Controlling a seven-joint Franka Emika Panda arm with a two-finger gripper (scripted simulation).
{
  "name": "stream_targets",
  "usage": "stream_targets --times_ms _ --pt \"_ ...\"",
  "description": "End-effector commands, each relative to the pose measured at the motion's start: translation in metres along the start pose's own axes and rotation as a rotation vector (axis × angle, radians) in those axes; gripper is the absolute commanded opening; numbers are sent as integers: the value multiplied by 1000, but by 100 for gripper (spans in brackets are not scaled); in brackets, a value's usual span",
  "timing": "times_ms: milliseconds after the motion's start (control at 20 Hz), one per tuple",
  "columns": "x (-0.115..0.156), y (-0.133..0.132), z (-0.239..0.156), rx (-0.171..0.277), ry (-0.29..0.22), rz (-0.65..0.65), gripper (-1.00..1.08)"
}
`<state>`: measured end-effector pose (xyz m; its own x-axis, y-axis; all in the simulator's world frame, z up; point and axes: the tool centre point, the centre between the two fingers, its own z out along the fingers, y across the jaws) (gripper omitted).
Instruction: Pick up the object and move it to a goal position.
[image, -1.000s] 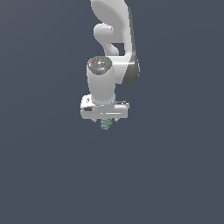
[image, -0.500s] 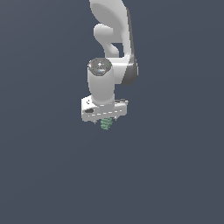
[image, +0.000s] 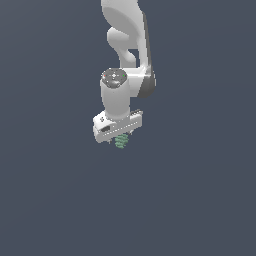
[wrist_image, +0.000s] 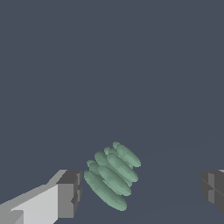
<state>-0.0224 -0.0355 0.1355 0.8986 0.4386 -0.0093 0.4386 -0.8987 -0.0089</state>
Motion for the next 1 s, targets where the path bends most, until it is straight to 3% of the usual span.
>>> stream_targets --times_ms 0,950 --pt "-3 -1 3 -1 0 -70 100" --pt "-25 -10 25 -9 2 -594 100"
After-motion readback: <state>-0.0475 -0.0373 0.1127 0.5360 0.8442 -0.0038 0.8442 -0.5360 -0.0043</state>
